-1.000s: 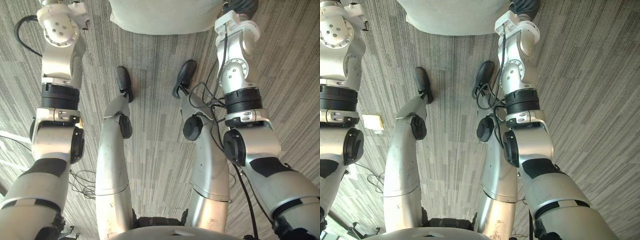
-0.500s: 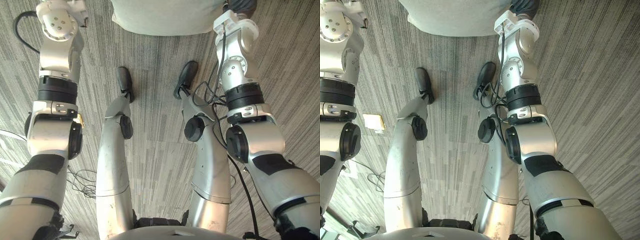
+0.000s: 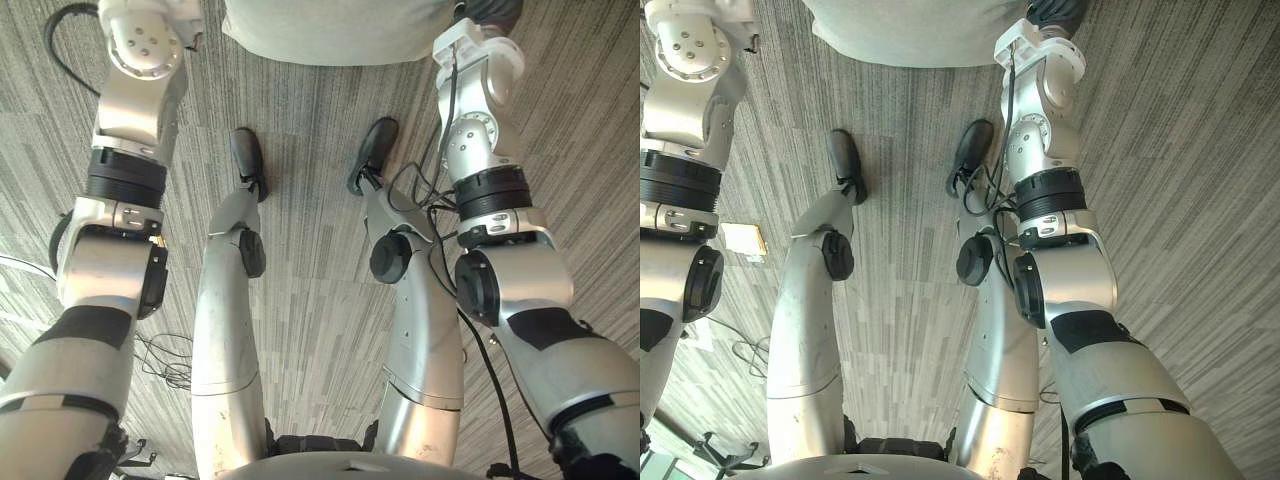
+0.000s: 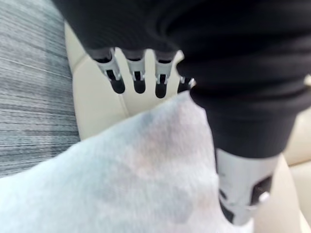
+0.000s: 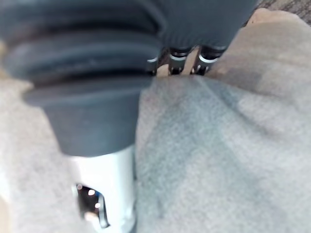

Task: Pick up cushions and gather them together orderly.

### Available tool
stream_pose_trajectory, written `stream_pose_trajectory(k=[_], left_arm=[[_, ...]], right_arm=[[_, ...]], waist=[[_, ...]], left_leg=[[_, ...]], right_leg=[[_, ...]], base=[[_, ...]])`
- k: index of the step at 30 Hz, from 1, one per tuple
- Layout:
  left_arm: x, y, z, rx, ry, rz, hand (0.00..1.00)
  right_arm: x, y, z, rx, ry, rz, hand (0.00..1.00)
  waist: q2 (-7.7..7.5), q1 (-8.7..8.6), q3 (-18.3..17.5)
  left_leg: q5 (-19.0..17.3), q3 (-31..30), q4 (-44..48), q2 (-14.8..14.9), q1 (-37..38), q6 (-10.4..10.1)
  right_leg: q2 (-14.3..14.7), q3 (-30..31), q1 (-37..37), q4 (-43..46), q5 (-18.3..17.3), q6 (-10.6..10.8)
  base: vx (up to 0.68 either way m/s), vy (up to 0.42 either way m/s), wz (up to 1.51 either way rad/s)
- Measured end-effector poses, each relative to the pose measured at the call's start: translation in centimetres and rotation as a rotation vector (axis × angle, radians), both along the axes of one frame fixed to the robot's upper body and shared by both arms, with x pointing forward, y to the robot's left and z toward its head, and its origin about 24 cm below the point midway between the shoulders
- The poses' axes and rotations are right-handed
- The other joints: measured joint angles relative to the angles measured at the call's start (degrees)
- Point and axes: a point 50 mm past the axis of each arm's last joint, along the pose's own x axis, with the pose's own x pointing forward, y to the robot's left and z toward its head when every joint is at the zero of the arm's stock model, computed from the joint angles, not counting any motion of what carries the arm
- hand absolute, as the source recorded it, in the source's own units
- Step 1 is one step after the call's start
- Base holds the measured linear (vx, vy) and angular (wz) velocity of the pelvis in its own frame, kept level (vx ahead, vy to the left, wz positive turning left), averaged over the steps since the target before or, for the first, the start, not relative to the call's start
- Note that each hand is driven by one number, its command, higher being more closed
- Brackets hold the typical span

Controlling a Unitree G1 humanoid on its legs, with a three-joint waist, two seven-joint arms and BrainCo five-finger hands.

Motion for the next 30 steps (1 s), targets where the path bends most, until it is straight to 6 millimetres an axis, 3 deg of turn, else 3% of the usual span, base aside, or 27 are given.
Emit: stream_pose_trajectory(k=[1,2,14,20,24,30], left_arm=[[0.0,-0.5,-0.1,0.024,-0.005,0.002,0.0],[0.0,-0.8,-0.1,0.042,-0.007,0.015,1.0],[-0.6,-3.9,-0.8,0.077,-0.029,0.0,1.0],[-1.1,-3.5,-1.2,0.042,-0.048,0.008,1.0],[-1.1,-2.0,-1.7,-0.051,-0.037,0.003,1.0],[-1.2,-1.4,-2.5,-0.151,-0.03,-0.044,1.0]], right_arm=[[0.0,0.2,0.0,0.008,-0.005,0.004,0.0],[0.0,0.5,-0.1,0.014,-0.008,0.013,1.0],[-1.5,2.5,-0.7,0.12,-0.085,0.083,1.0],[-1.7,2.9,-1.4,0.168,-0.059,0.073,1.0],[-2.6,2.5,-2.4,0.182,-0.076,0.071,1.0],[-3.4,2.5,-1.8,0.194,-0.126,0.081,1.0]], waist=[[0.0,0.03,0.0],[0.0,-0.01,0.0],[0.0,-0.61,0.0],[-0.01,-1.05,0.0],[-0.01,-1.3,0.0],[-0.02,-1.97,0.0]], left_leg=[[-0.1,0.0,0.3,0.1,0.0,0.0],[-0.2,0.0,0.5,0.2,-0.1,0.1],[-0.6,0.1,0.7,0.8,-0.4,0.0],[-1.1,0.0,1.8,0.9,-0.6,-0.2],[-1.9,0.1,3.8,1.7,-0.7,0.0],[-2.3,0.2,4.2,1.9,-0.5,0.2]], right_leg=[[0.1,0.1,0.0,0.0,0.0,0.0],[0.3,0.2,0.1,0.0,0.1,0.1],[1.0,0.3,0.1,-1.0,0.5,0.0],[1.7,0.6,0.2,-1.0,0.8,0.0],[1.9,1.2,0.1,0.1,0.7,0.2],[1.8,1.4,0.0,0.6,0.7,0.2]], base=[[-0.02,-0.074,-0.09],[-0.01,-0.061,-0.09],[-0.01,-0.07,-0.04],[-0.01,-0.062,-0.09],[-0.01,-0.079,-0.12],[-0.02,-0.074,-0.01]])
